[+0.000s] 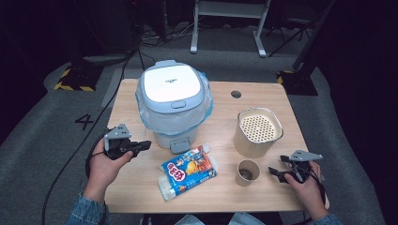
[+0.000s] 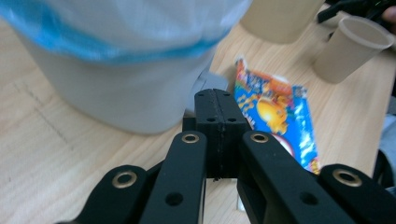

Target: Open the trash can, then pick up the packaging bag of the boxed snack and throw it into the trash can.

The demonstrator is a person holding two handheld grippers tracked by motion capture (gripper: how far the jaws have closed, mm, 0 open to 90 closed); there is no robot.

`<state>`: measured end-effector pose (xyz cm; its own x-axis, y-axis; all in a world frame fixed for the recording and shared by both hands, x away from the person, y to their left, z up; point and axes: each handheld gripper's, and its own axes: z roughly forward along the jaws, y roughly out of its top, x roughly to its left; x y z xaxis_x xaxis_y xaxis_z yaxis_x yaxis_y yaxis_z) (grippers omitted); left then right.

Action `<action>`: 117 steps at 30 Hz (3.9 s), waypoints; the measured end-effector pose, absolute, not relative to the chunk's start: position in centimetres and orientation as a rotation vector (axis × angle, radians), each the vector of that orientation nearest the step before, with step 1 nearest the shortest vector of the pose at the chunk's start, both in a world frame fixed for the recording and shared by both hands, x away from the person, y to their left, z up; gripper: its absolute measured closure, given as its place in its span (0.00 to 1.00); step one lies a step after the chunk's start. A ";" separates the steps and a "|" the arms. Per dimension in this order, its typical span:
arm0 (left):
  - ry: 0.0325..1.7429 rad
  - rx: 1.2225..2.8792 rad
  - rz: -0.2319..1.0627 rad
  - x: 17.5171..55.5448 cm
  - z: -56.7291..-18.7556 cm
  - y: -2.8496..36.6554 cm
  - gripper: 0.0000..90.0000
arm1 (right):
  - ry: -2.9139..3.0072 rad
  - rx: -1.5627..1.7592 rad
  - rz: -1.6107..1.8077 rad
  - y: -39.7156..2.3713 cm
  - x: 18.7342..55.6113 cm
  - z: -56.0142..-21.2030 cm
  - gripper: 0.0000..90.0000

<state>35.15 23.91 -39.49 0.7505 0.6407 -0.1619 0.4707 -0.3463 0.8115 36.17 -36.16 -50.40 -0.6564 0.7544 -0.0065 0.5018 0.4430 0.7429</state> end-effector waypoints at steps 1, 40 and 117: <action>0.822 2.009 0.231 35.2 -39.0 23.9 1.00 | 2.362 1.072 1.047 -36.2 36.2 -50.4 0.23; 0.632 1.799 0.278 38.9 -29.1 19.2 1.00 | 2.360 1.072 1.044 -36.1 36.2 -50.4 0.23; 0.643 2.011 0.287 35.0 -38.3 17.3 0.34 | 2.359 1.072 1.044 -36.1 36.2 -50.4 0.23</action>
